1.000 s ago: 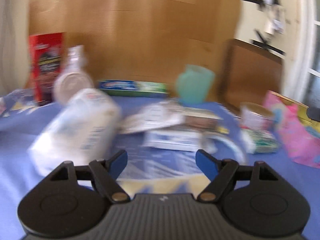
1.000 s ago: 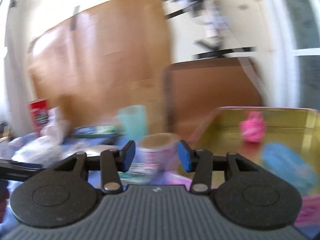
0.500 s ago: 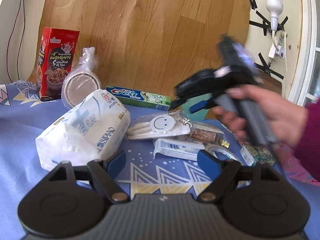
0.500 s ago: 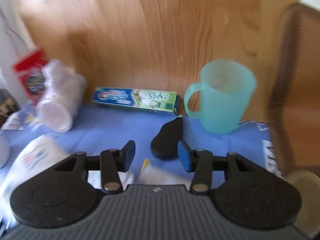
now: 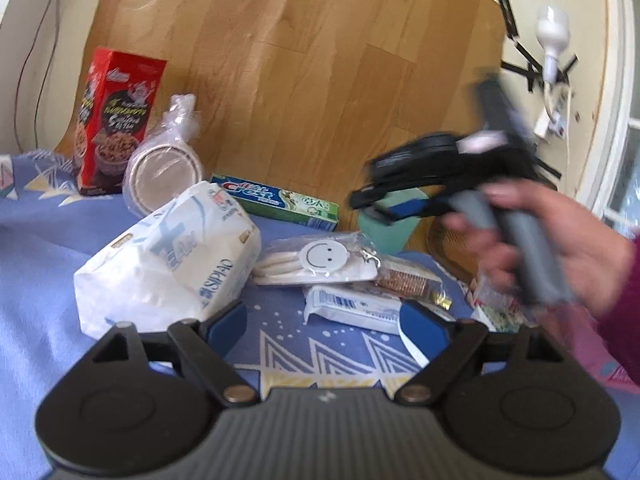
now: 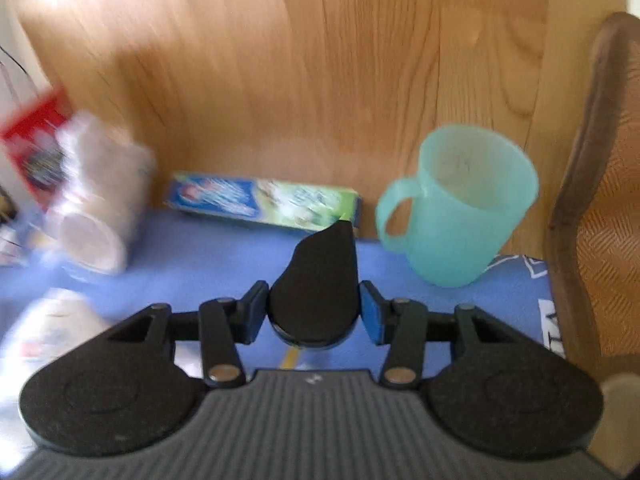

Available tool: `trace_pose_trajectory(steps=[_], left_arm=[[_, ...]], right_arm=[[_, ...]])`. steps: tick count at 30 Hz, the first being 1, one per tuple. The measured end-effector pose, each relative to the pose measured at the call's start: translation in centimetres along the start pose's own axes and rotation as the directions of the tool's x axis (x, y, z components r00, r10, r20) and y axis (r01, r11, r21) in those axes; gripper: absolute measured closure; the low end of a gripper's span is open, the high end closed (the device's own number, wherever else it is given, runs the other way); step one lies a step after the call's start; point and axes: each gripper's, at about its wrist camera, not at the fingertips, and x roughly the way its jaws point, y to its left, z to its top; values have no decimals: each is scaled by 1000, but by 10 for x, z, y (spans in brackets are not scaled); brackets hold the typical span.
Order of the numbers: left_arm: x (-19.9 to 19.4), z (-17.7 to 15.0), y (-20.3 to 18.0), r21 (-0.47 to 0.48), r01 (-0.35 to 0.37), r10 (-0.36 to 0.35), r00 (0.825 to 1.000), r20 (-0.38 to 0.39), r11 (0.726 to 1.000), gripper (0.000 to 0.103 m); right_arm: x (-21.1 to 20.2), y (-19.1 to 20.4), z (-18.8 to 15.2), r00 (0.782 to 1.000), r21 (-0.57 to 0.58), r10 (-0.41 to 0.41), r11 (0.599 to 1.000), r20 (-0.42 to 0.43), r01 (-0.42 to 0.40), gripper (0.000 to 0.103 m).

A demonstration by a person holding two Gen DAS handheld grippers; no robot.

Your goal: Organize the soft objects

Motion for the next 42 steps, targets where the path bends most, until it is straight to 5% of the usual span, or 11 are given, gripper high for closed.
trace_pose_trajectory(steps=[6,11,14,17,20,24,25,30,37,42], left_arm=[[-1,1,8,-51,34,-34,999,-4,998,15],[3,-1,-9,4,80,-80,994,-74,997,17],[1,-8,-27,-49,184,-190,969,-161,982,19],[-4,-16,-57,-74,297,-306,922,-236,952,24],[-2,-25,-87,-34,323,-317,892,-322,946,31],[14,-41,-111,-43,340,-325,842,-432,939,42],[13,-42,-116,-24,338,-316,851,-420,941,45],[9,-29,-144,-22,393,-367,835,-411,919,51],[24,7,-222,106,515,-444,811,-380,850,52],[57,13,-272,160,553,-463,797,-389,818,53]], right_arm=[[-104,8,-61,985,-38,150,988,85,-147,52],[-169,-4,-159,989,-169,103,982,103,-84,52],[-181,-3,-203,993,-219,52,975,104,-28,51],[-179,-6,-223,996,-214,27,977,84,-8,51],[-183,-11,-235,993,-209,29,978,116,-4,43],[-184,-13,-239,989,-221,50,975,137,-19,47],[-184,-15,-240,988,-214,65,976,140,-34,52],[-199,-19,-250,974,-244,52,970,220,4,52],[-246,-60,-232,894,-152,-49,980,446,130,52],[-258,-103,-216,848,-49,-154,977,507,206,52]])
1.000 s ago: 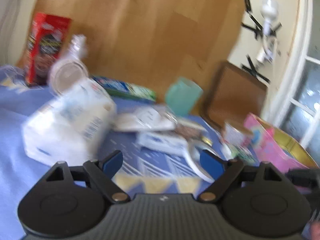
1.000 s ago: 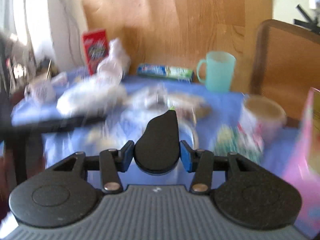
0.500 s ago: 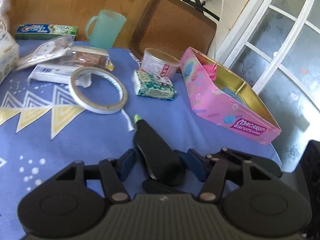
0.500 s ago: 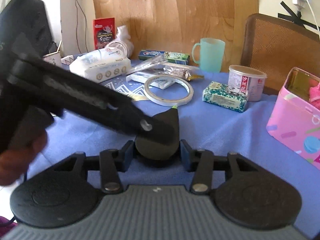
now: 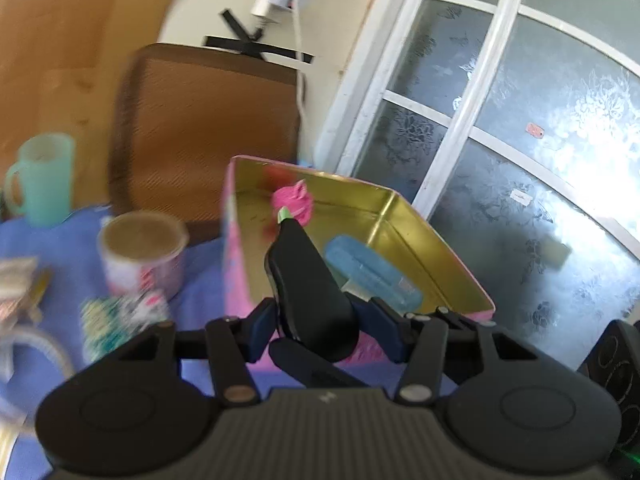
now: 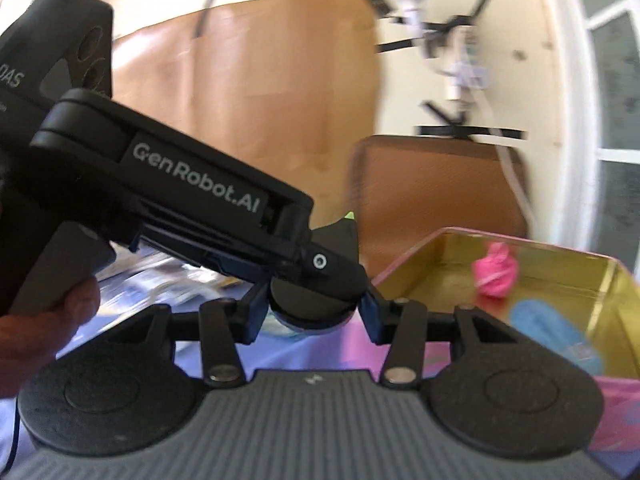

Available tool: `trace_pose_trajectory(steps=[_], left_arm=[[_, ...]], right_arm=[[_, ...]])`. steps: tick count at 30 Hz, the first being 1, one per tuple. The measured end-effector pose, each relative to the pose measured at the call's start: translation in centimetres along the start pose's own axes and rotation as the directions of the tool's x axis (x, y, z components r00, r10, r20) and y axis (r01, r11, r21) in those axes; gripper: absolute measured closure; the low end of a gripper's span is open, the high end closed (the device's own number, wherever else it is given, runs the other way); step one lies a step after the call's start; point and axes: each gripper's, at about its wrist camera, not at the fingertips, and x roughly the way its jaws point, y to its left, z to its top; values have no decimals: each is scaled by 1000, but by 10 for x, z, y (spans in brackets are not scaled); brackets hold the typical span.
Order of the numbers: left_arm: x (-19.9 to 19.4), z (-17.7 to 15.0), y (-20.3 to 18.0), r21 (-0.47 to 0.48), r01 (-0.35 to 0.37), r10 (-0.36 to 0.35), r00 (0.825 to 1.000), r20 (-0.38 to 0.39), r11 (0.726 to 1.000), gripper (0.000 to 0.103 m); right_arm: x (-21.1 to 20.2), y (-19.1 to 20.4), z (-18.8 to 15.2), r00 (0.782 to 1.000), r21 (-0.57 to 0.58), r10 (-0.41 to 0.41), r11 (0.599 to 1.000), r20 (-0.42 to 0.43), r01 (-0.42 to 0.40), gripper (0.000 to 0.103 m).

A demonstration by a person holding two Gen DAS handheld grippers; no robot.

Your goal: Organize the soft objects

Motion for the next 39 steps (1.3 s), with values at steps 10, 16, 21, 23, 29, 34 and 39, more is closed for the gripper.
trace_pose_trajectory(steps=[10,16,21,23,29,34,39], left_arm=[[65,16,3,24,-77,77,997,-16,997,49],[34,1,15,-16,-64,65,998,22,998,49],[-21,-22,28,-22,-81,83,992,93,996,44],[-41,-34,38,-30,-113,115,987,108,993,44],[-92,-83,92,-146,-278,291,954,74,949,44],[-119,-112,140,-278,-381,406,913,37,882,44],[-127,-118,150,-334,-347,395,915,86,876,42]], right_arm=[[55,-48,-5,985,55,-170,984,-23,172,51],[51,-50,-20,978,122,-203,970,-53,208,51],[29,-40,-16,977,148,-212,967,11,208,51],[21,-35,-13,979,163,-202,968,41,192,51],[19,1,-6,997,110,-47,993,56,40,55],[52,43,-8,991,36,118,993,-69,-116,62],[104,76,1,976,-71,121,988,-183,-136,61]])
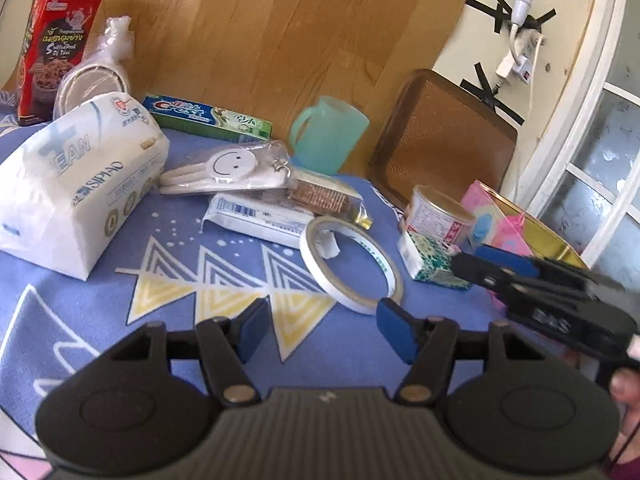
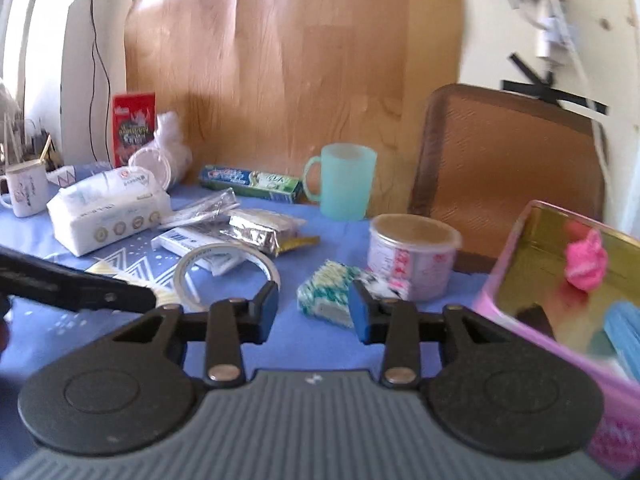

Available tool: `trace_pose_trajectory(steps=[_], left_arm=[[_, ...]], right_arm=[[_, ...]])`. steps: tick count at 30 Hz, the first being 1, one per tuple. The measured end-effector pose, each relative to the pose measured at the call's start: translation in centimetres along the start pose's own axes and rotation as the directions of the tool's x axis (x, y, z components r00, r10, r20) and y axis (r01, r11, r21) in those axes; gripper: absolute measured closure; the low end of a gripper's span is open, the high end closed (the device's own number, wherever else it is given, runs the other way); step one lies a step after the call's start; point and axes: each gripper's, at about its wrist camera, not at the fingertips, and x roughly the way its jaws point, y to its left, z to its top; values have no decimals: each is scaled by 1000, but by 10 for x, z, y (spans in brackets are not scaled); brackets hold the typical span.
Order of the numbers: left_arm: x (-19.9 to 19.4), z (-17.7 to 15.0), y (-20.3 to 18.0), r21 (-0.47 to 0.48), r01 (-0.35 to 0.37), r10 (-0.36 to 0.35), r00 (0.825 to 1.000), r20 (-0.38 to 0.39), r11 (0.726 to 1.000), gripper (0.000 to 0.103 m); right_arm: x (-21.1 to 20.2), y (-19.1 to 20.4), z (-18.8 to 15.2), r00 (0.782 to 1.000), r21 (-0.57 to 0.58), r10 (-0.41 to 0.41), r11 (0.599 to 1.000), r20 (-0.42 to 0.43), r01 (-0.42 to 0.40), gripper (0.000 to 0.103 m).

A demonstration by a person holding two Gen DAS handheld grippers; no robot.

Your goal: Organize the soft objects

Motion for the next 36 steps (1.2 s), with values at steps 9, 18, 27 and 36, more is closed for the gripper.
trace_pose_trajectory(steps=[9,18,27,36], left_arm=[[-15,0,32,-191,27,-2,991,131,981,42],[-5,0,16,-87,57,-52,997,58,995,42],[-2,4,-12,-40,108,-109,994,-22,993,42],[58,37,-5,-114,39,-59,982,-179,993,82]], right_arm=[[29,41,14,972,-61,206,975,-113,-214,61],[30,70,2,967,-174,196,959,-160,-223,101],[-36,73,-21,969,-190,232,951,-84,-244,94],[12,36,-11,985,-46,127,990,-119,-133,30]])
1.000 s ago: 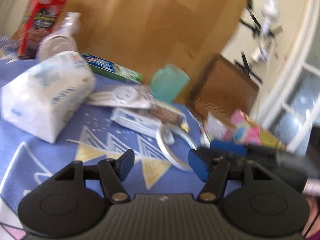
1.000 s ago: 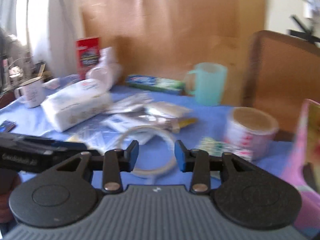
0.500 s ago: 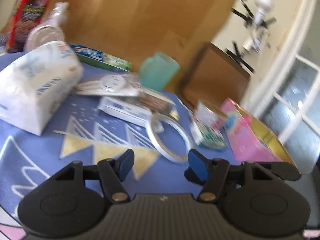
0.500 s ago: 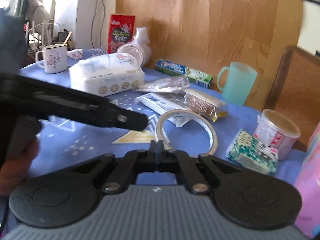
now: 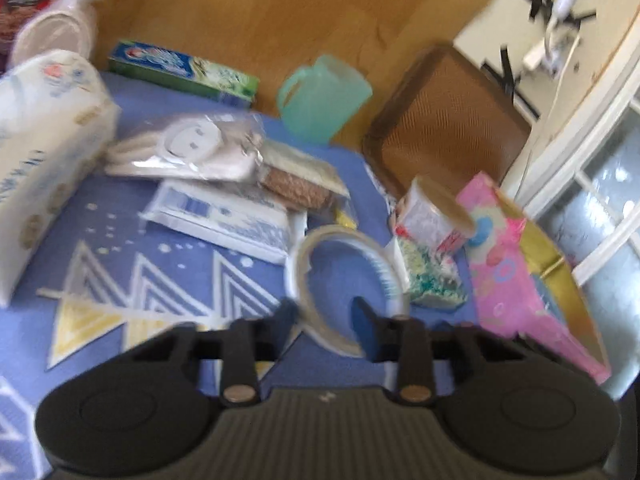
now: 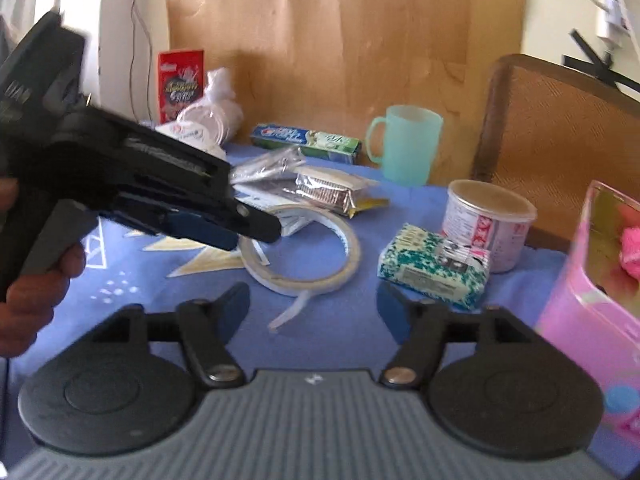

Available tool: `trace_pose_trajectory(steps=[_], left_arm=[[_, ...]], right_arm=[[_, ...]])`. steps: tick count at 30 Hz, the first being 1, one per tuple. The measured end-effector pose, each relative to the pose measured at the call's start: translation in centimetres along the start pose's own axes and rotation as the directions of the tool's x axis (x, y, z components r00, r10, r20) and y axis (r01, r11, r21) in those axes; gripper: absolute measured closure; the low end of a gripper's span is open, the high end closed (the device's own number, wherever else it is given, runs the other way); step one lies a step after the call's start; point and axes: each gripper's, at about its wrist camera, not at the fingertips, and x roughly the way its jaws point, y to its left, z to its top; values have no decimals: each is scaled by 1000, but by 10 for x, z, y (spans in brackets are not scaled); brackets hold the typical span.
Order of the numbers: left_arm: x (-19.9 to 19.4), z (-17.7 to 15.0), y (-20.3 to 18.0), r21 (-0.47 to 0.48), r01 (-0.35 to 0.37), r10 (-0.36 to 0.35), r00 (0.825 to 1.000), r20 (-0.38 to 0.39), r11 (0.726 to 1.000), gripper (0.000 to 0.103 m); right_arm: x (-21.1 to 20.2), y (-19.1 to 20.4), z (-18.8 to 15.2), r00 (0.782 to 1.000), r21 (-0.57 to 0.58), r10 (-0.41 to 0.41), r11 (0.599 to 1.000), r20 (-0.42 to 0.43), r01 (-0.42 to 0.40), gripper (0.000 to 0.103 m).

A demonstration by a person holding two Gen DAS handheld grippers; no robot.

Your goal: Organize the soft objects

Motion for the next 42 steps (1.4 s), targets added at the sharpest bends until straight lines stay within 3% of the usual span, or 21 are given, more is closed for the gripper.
trace_pose_trajectory(steps=[2,3,4,5,7,9,11,13,16,20,24,27,29,30,31,32,34,37,42], left_arm=[[2,-2,0,0,-3,3,1000,19,1000,84],[1,-3,2,-9,3,-3,1000,20,1000,84],[0,-5,5,-21,16,-16,1000,19,1000,85],[-4,-8,7,-34,31,-30,999,25,999,87],[-11,-14,8,-47,43,-42,999,27,998,89],[-19,-19,4,-44,67,-66,998,25,997,89],[-24,-21,-1,-29,63,-62,998,22,998,89],[-27,-18,-8,-1,44,-44,999,31,999,88],[-23,-10,-16,30,-4,3,999,38,1000,67],[-1,-1,-25,77,-46,45,999,8,996,67],[9,-1,-22,81,-53,52,999,13,995,77],[-1,-10,-21,71,-38,37,999,12,997,77],[-11,-16,-21,46,25,-25,1000,3,999,91],[-16,-19,-26,35,90,-89,996,-11,995,94],[-22,-21,-34,53,92,-92,996,0,994,94],[-27,-22,-46,102,66,-68,997,17,993,94],[-31,-23,-64,171,29,-35,999,31,985,94],[-29,-18,-70,162,35,-40,999,26,986,86],[-10,3,-49,89,-126,122,991,48,988,66]], right_arm=[[13,5,2,999,-3,3,1000,-37,-3,29],[21,5,3,998,7,5,1000,-59,-5,21],[28,4,5,997,19,-2,1000,-77,3,21],[30,1,9,998,40,-5,999,-67,8,26],[29,0,10,999,40,16,999,-47,-14,59],[24,6,5,998,45,44,998,-45,-42,62],[17,18,0,999,-9,9,1000,-31,-9,65],[6,19,-5,1000,-16,18,1000,6,-17,60],[-9,16,-10,999,0,-13,1000,46,13,46],[-8,1,-7,998,19,-50,999,26,50,26],[16,-11,-4,997,74,-20,997,-75,25,22],[20,-16,-1,998,127,-6,992,-69,15,37],[14,-16,-4,999,139,1,990,-39,5,44],[7,-14,-6,1000,132,-8,991,-10,10,74],[1,-12,-8,1000,120,-1,993,13,0,98],[-5,-10,-9,999,121,23,992,27,-26,98],[-15,-2,-11,997,94,-35,995,73,28,97],[-26,-5,-16,992,69,-78,995,104,71,96],[-33,-35,-22,993,162,-69,985,91,53,80]])
